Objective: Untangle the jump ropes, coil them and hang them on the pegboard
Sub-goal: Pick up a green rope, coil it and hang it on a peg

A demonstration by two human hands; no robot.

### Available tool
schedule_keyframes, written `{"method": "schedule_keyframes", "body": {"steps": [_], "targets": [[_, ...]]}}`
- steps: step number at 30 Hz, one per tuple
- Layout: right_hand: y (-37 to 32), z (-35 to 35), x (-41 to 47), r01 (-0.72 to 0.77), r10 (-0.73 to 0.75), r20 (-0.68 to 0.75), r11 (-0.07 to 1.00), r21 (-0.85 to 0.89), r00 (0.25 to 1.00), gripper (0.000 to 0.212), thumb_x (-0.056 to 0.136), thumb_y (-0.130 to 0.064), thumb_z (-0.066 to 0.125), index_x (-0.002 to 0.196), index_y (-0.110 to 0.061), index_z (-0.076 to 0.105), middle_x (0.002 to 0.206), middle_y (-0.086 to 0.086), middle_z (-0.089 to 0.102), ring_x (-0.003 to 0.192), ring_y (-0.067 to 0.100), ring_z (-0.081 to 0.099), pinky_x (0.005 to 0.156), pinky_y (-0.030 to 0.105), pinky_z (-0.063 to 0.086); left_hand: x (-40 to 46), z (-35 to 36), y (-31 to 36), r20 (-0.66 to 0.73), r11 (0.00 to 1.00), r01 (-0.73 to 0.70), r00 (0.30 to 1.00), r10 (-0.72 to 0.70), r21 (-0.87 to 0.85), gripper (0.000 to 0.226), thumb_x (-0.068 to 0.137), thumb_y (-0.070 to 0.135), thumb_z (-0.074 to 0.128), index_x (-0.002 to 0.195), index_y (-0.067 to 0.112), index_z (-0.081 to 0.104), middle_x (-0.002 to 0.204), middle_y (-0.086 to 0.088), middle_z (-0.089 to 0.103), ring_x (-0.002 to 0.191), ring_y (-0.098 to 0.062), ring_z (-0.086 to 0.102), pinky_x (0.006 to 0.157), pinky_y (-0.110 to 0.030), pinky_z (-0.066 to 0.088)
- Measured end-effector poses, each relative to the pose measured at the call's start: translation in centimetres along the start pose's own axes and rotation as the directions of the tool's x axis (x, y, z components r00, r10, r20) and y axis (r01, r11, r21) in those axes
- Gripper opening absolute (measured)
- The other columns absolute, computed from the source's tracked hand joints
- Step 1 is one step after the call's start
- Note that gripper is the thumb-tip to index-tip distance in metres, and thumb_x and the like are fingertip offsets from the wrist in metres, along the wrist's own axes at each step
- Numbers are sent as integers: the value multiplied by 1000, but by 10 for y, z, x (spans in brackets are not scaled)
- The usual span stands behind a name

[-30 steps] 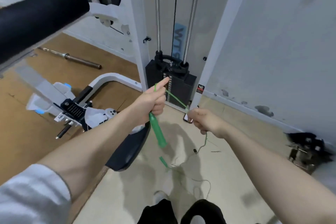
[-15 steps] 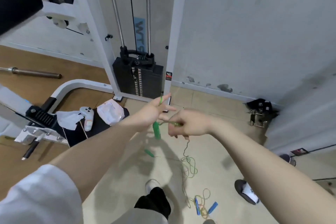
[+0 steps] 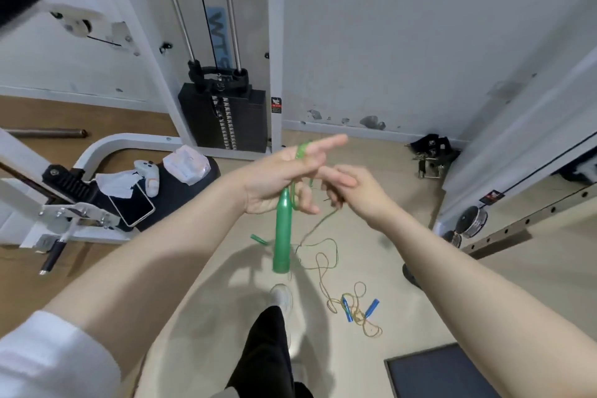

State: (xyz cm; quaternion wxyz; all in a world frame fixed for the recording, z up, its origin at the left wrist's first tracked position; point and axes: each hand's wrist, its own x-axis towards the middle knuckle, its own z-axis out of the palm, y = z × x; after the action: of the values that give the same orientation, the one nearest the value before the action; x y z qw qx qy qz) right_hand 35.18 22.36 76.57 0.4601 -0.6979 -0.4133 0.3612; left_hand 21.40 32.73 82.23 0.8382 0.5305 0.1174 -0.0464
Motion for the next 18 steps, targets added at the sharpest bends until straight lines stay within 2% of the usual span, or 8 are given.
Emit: {"method": "schedule_keyframes", "body": {"steps": [2,4,5,8,11,14,16,18], "targets": [[5,9,-19,-33,80,170,963,-266,982,32,98,-15,39,71,-11,55,50,3,52,36,13,45,46,25,39,-1,-2,-4,-185,993,-77,981,60,-86,50,90,30,44,138,37,34,111,-6,68,64,-17,71,55,-26,58],[2,16,-33,57,169,302,786,-616,938,29,97,-17,35,82,-8,58,52,0,59,35,17,47,50,27,46,1,-7,-8,-341,991,-107,937,72,-85,51,99,26,39,145,38,22,127,-5,59,82,-26,71,68,-33,59],[-3,20,-38,113,177,333,711,-694,926,27,95,-16,34,89,-7,58,53,1,61,35,17,47,53,28,49,1,-10,-10,-398,993,-100,915,67,-62,52,101,25,38,146,40,17,135,-5,52,89,-29,70,74,-36,58],[-38,24,-53,94,204,390,777,-623,898,23,97,-20,36,105,-16,57,50,-2,59,32,12,41,41,21,43,-5,-16,-22,-507,979,38,859,71,201,55,101,24,37,144,48,11,146,-3,33,99,-30,65,79,-32,56],[-77,8,-59,69,154,411,875,-478,899,16,93,-23,53,99,-12,64,46,-2,55,32,9,36,34,16,31,-10,-12,-26,-450,937,147,893,13,318,53,100,33,38,143,49,12,156,-6,14,75,-25,70,65,-26,58],[-97,-12,-54,88,1,282,950,-301,960,14,88,-12,62,79,-2,64,42,-4,51,35,6,39,38,16,32,-17,14,-17,-358,890,241,929,-95,388,55,93,60,25,144,41,21,144,-9,43,49,-19,64,46,-22,50],[-98,-21,-48,107,-83,133,977,-187,988,16,85,-9,65,71,-6,59,44,-8,52,40,2,43,45,16,35,-22,30,-8,-251,895,226,959,-135,383,67,85,70,9,134,36,39,113,-13,68,32,-13,45,38,-19,33],[-91,-23,-39,110,-110,12,986,-123,994,20,84,-13,68,69,-10,55,54,-2,50,48,3,42,50,17,33,-27,38,0,-119,914,162,985,-126,371,71,78,73,10,122,34,48,90,-13,73,26,-10,28,39,-24,20]]}}
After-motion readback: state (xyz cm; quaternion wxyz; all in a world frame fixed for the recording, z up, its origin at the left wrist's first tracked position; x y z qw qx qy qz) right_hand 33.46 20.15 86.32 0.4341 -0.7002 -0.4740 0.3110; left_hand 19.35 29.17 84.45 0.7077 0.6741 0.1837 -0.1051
